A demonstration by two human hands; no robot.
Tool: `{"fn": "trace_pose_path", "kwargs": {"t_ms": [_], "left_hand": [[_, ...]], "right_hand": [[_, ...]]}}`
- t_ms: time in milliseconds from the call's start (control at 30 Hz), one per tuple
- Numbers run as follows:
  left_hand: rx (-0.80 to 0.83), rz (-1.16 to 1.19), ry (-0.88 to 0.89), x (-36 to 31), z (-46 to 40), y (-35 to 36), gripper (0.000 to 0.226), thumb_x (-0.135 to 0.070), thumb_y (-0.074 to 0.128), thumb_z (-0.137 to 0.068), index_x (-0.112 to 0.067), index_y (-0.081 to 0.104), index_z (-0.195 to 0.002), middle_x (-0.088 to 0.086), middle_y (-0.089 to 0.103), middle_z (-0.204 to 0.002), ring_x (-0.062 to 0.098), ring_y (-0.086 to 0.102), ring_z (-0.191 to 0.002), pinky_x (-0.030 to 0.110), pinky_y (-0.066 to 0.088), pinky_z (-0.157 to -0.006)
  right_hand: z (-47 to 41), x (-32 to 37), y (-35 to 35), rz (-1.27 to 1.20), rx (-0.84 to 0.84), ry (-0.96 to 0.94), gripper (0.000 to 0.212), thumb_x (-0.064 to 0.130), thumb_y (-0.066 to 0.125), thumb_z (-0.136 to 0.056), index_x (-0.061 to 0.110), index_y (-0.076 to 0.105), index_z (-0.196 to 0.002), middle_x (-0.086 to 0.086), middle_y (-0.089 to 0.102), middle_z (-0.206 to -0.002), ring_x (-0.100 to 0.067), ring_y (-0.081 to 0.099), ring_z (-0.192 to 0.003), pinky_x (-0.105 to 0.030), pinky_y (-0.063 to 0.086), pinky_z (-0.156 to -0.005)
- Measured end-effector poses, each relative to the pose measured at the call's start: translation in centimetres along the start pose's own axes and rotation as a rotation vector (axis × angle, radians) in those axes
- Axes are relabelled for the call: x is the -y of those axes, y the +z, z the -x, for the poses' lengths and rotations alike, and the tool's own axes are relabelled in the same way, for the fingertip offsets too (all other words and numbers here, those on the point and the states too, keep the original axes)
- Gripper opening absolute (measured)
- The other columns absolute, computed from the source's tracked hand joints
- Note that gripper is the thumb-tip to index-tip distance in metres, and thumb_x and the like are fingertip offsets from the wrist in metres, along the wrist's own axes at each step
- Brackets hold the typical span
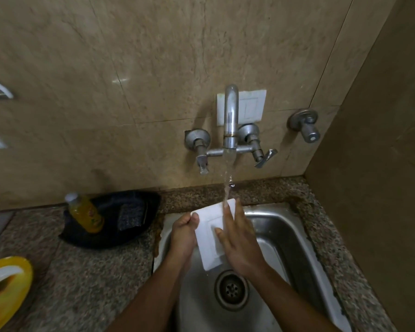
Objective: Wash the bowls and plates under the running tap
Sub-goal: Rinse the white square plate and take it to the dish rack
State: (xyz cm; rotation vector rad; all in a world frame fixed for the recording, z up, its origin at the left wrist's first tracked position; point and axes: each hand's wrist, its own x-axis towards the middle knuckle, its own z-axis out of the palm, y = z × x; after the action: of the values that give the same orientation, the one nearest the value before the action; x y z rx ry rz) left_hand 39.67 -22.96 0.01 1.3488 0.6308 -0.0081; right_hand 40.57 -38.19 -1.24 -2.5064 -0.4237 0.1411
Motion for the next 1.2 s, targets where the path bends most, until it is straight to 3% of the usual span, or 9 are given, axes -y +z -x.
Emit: {"fn": "trace_pose_path", "kwargs": {"t_ms": [133,300,400,567,633,733,800,967,1200], "left_hand": [[0.001,0.089,-0.033,-0.6,0.7,0.1,0.025,-0.023,0.047,-0.102,-0.009,0.068,-0.1,0.014,0.074,-0.1,0.038,0.068,-0.099,0.055,0.052,-0.092],[0.075,0.051,-0.074,-0.8,0.7,-1.1,0.019,-0.018,0.052,-0.099,-0.008,0.067,-0.106,0.013,0.074,-0.103,0.03,0.07,-0.095,0.046,0.056,-0.087],[0.154,-0.093,0.024,-2.1,0.3,-1.4,0.015,-0.013,0.058,-0.094,-0.008,0.071,-0.1,0.012,0.075,-0.099,0.028,0.071,-0.089,0.035,0.056,-0.074],[0.457,-0.301,-0.011,-4.0,-0.1,0.3,0.024,-0.014,0.07,-0.085,-0.011,0.07,-0.108,0.013,0.074,-0.104,0.034,0.069,-0.098,0.046,0.053,-0.089],[0.377,-0.177,-0.019,-3.8,-0.1,0.6,0.025,-0.002,0.065,-0.086,-0.007,0.068,-0.11,0.019,0.072,-0.107,0.037,0.067,-0.099,0.051,0.051,-0.092],[0.332,-0.067,0.003,-2.9,-0.1,0.6,0.027,0.005,0.06,-0.088,-0.005,0.067,-0.111,0.023,0.071,-0.109,0.041,0.065,-0.103,0.056,0.048,-0.096],[0.299,-0.078,0.014,-2.3,-0.1,0.6,0.025,0.004,0.062,-0.087,-0.008,0.068,-0.109,0.02,0.072,-0.106,0.042,0.066,-0.103,0.057,0.048,-0.096],[0.265,-0.08,0.006,-1.6,0.0,0.8,0.029,0.0,0.063,-0.086,-0.016,0.07,-0.109,0.012,0.074,-0.106,0.035,0.069,-0.102,0.055,0.05,-0.096],[0.22,-0.057,-0.027,-1.4,0.0,0.4,0.027,0.0,0.064,-0.088,-0.013,0.068,-0.111,0.012,0.075,-0.104,0.036,0.071,-0.096,0.056,0.054,-0.09]], "right_hand": [[-0.2,-0.4,-0.1,-0.391,-0.038,0.172,0.057,0.064,0.026,-0.097,0.057,0.001,-0.148,0.015,0.021,-0.159,-0.013,0.028,-0.142,-0.044,0.026,-0.116],[-0.7,-0.3,-1.2,-0.566,-0.115,0.177,0.015,0.043,0.041,-0.102,0.051,0.051,-0.109,0.007,0.066,-0.112,-0.009,0.063,-0.098,-0.037,0.052,-0.087],[-1.5,-0.5,-2.9,-0.492,-0.051,0.194,0.014,0.039,0.042,-0.102,0.043,0.056,-0.105,0.012,0.063,-0.1,-0.001,0.057,-0.089,-0.028,0.045,-0.077],[-2.6,0.2,-3.9,-0.331,-0.05,0.079,0.02,0.031,0.046,-0.101,0.03,0.065,-0.105,0.01,0.065,-0.095,-0.009,0.059,-0.087,-0.028,0.042,-0.073],[-2.2,1.2,-3.3,-0.131,-0.149,-0.081,0.031,0.032,0.039,-0.102,0.023,0.061,-0.122,0.001,0.063,-0.12,-0.017,0.057,-0.111,-0.03,0.043,-0.092],[-0.6,1.3,-2.0,0.079,-0.082,-0.269,0.058,0.043,0.018,-0.102,0.022,0.017,-0.156,0.004,0.01,-0.163,-0.011,0.006,-0.15,-0.03,0.009,-0.12],[0.0,0.9,-1.6,0.052,-0.091,-0.212,0.063,0.05,0.009,-0.099,0.025,0.003,-0.156,0.008,-0.004,-0.163,-0.006,-0.005,-0.149,-0.03,0.003,-0.121],[0.7,1.7,-1.2,0.011,-0.089,-0.277,0.061,0.038,0.018,-0.099,0.015,0.014,-0.156,0.002,0.004,-0.163,-0.006,0.0,-0.15,-0.031,0.005,-0.122],[1.2,0.9,-0.7,0.02,-0.039,-0.204,0.068,0.055,0.002,-0.097,0.021,0.001,-0.156,0.004,-0.008,-0.163,-0.004,-0.011,-0.148,-0.033,0.001,-0.123]]}}
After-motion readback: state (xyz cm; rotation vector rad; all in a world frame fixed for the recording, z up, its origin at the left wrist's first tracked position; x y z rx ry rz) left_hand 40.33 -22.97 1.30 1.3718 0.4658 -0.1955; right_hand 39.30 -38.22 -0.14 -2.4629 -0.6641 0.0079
